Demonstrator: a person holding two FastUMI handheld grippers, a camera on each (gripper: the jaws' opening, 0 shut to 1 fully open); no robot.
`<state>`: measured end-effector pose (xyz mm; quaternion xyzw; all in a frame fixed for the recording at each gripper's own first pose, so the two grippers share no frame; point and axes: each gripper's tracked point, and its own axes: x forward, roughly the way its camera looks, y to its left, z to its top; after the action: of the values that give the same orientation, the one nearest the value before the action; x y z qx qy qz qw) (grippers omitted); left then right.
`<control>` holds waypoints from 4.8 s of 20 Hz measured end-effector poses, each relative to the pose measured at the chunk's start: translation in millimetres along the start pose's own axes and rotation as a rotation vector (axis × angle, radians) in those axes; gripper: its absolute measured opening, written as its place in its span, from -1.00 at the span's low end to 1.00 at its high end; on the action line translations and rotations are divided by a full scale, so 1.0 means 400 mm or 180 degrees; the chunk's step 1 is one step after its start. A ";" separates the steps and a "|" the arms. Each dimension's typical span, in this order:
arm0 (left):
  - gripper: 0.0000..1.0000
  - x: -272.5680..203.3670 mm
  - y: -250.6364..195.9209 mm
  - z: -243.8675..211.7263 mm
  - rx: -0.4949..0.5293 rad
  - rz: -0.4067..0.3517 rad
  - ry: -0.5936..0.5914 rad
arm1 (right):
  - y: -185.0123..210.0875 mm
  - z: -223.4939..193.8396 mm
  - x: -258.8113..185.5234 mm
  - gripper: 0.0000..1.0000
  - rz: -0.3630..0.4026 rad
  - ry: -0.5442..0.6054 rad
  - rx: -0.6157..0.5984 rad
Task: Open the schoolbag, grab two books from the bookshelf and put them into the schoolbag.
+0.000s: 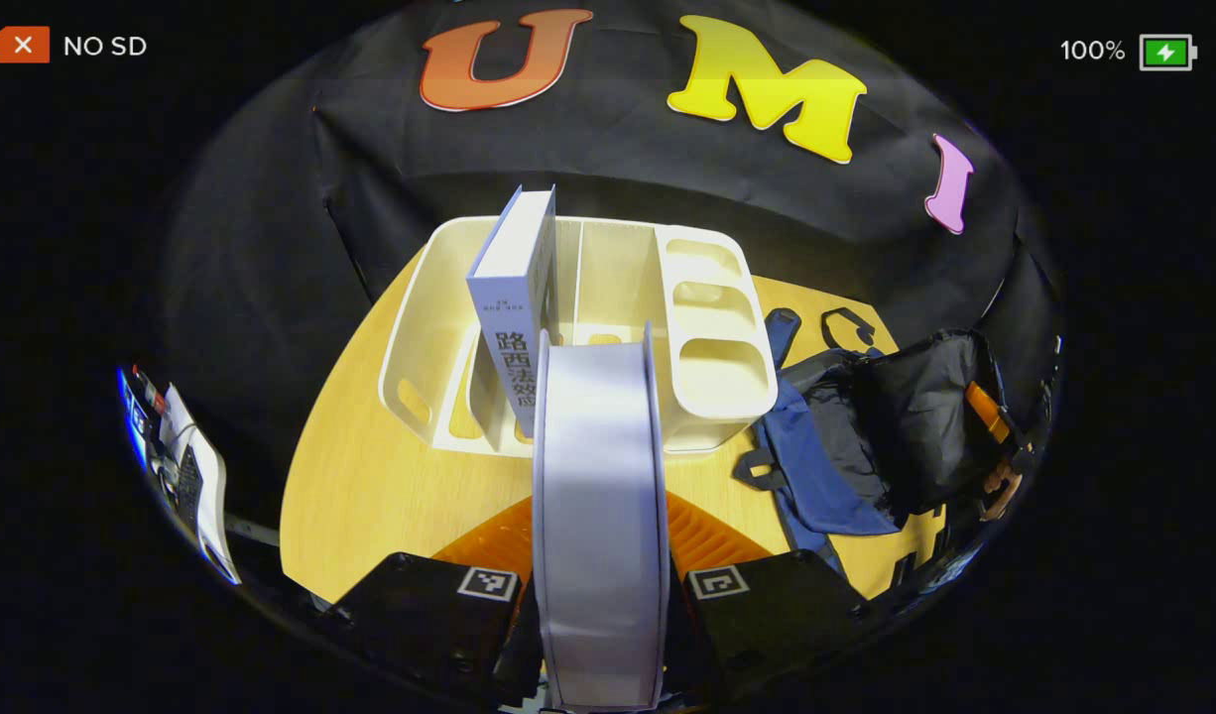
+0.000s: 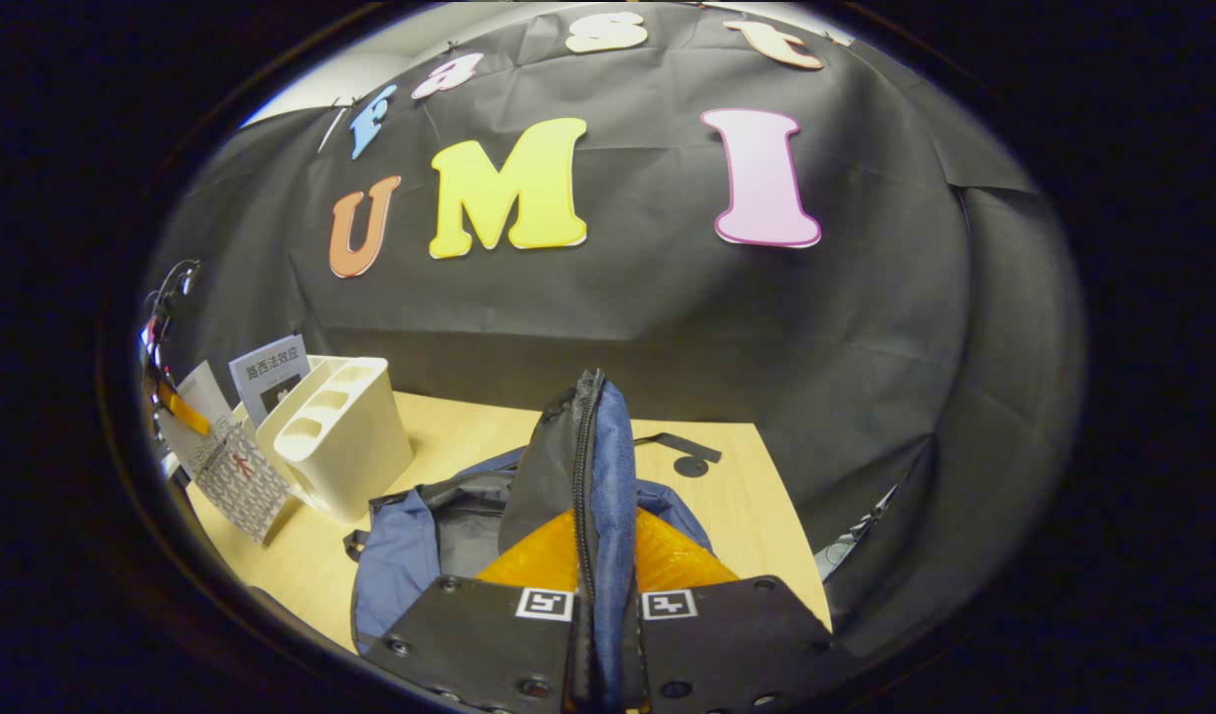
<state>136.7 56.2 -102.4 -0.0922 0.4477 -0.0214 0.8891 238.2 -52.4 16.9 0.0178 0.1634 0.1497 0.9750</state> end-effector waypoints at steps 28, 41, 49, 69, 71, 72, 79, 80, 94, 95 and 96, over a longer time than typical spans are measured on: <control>-0.04 0.139 -0.517 0.048 -0.2305 -0.2391 -0.0377 | 0.067 0.117 -0.035 -0.79 -0.0264 0.0113 -0.0477; -0.03 0.414 -0.931 0.083 -0.2462 -0.2481 -0.0038 | 0.119 0.206 -0.031 -0.80 -0.0223 -0.0025 -0.0449; -0.03 0.496 -1.063 0.081 -0.2479 -0.2646 -0.0391 | 0.175 0.227 -0.042 -0.80 -0.0085 -0.0130 -0.0456; 0.70 0.329 -0.844 -0.045 -0.0987 -0.1986 -0.0073 | 0.105 0.147 -0.019 -0.80 -0.0098 -0.0112 -0.0382; 0.71 0.282 -0.804 -0.022 -0.0714 -0.1869 -0.0361 | 0.101 0.142 -0.023 -0.80 -0.0111 -0.0120 -0.0381; 0.70 0.256 -0.783 -0.008 -0.0606 -0.1814 -0.0499 | 0.101 0.139 -0.025 -0.80 -0.0109 -0.0124 -0.0382; 0.70 0.146 -0.588 0.122 -0.0252 -0.1454 -0.1174 | 0.080 0.140 -0.025 -0.80 -0.0098 -0.0149 -0.0279; 0.70 0.131 -0.561 0.146 -0.0287 -0.1426 -0.1266 | 0.080 0.140 -0.022 -0.80 -0.0096 -0.0133 -0.0278; 0.71 -0.035 -0.069 0.519 0.0008 -0.0014 -0.1997 | 0.066 0.101 -0.025 -0.78 -0.0086 -0.0266 -0.0266; 0.71 -0.033 -0.042 0.547 0.0057 0.0092 -0.1960 | 0.065 0.095 -0.022 -0.79 -0.0089 -0.0264 -0.0260; 0.71 -0.039 -0.005 0.567 0.0112 0.0209 -0.1972 | 0.064 0.090 -0.021 -0.79 -0.0095 -0.0258 -0.0261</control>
<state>309.0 88.9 42.5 -0.0644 0.1577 0.0288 0.9850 235.1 -29.8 55.8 -0.0186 0.1177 0.1410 0.9828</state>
